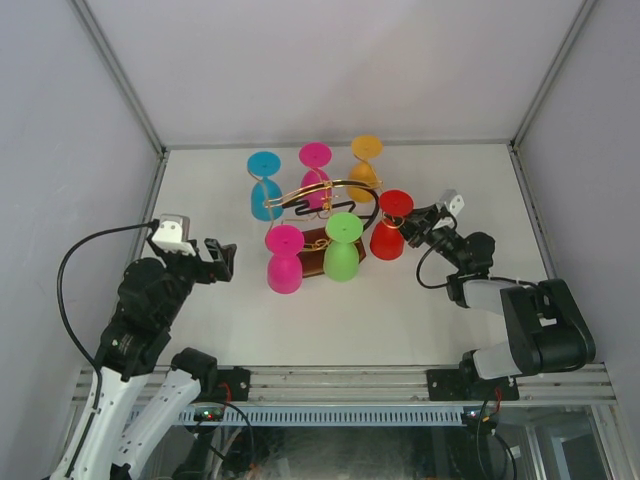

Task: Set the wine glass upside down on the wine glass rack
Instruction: Turn the wine glass upside down at the wine rack.

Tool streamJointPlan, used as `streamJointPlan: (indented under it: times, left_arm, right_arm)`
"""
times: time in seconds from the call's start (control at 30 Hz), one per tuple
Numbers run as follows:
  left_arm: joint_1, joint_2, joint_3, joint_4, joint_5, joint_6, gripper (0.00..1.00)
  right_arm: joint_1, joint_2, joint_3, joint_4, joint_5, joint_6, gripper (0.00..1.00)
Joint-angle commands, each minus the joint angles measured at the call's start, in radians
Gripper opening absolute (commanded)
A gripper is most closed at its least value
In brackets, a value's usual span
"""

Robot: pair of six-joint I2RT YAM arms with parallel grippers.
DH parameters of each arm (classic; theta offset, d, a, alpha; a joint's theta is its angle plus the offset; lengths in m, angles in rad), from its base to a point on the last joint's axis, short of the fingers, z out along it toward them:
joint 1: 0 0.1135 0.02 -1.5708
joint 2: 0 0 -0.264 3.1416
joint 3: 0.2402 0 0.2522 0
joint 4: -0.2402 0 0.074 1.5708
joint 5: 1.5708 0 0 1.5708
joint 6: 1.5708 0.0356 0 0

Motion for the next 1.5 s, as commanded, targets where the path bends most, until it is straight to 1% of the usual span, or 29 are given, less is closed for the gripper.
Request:
streamJointPlan:
  times: [0.0,0.33,0.63,0.8,0.97,1.47]
  left_arm:
    - [0.007,0.016,-0.003,0.025,0.021,0.000,0.92]
    - [0.007,0.020,0.005,0.019,0.019,-0.001,0.92]
    - [0.008,0.035,0.006,0.020,0.033,-0.003,0.92]
    - [0.007,0.037,0.007,0.014,0.034,-0.002,0.92]
    - [0.008,0.038,0.011,0.011,0.033,-0.002,0.92]
    - [0.007,0.042,0.003,0.011,0.030,0.003,0.92]
  right_arm:
    - [0.036,0.001,-0.016,0.089,0.032,-0.025,0.00]
    - [0.079,0.008,-0.052,0.141,0.097,-0.059,0.00]
    - [0.112,-0.016,-0.095,0.155,0.086,-0.087,0.00]
    - [0.115,-0.030,-0.099,0.155,0.045,-0.083,0.00]
    - [0.115,-0.018,-0.073,0.153,-0.038,-0.070,0.00]
    - [0.115,0.008,-0.017,0.140,-0.215,-0.032,0.00]
